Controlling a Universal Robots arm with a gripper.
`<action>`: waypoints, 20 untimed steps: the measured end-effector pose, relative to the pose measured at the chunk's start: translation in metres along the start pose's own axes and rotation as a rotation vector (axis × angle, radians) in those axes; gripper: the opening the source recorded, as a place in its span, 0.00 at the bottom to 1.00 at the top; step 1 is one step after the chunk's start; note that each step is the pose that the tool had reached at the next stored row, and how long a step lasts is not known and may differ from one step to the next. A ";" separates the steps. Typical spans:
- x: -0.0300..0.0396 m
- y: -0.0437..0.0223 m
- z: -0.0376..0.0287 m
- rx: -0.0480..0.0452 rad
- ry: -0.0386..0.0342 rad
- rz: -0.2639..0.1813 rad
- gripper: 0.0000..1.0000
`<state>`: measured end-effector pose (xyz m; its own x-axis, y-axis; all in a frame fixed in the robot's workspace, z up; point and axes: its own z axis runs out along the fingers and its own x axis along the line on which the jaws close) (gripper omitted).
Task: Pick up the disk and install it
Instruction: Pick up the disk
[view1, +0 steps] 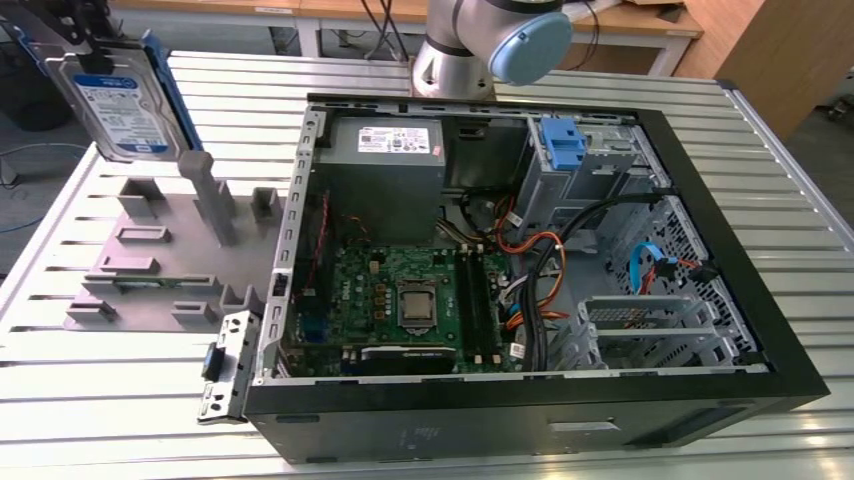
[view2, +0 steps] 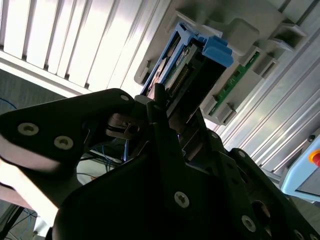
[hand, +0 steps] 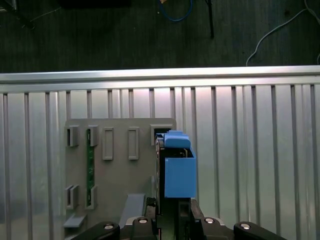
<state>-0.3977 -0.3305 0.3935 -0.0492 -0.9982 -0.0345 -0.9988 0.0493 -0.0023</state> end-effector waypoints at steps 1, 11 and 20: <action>0.0000 0.0000 -0.0004 0.0000 0.0000 0.000 0.35; -0.0003 0.0000 -0.0084 0.0000 0.0000 0.000 0.35; -0.0005 0.0000 -0.0145 0.0000 0.0000 0.000 0.35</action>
<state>-0.3977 -0.3305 0.4080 -0.0493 -0.9982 -0.0346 -0.9988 0.0494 -0.0023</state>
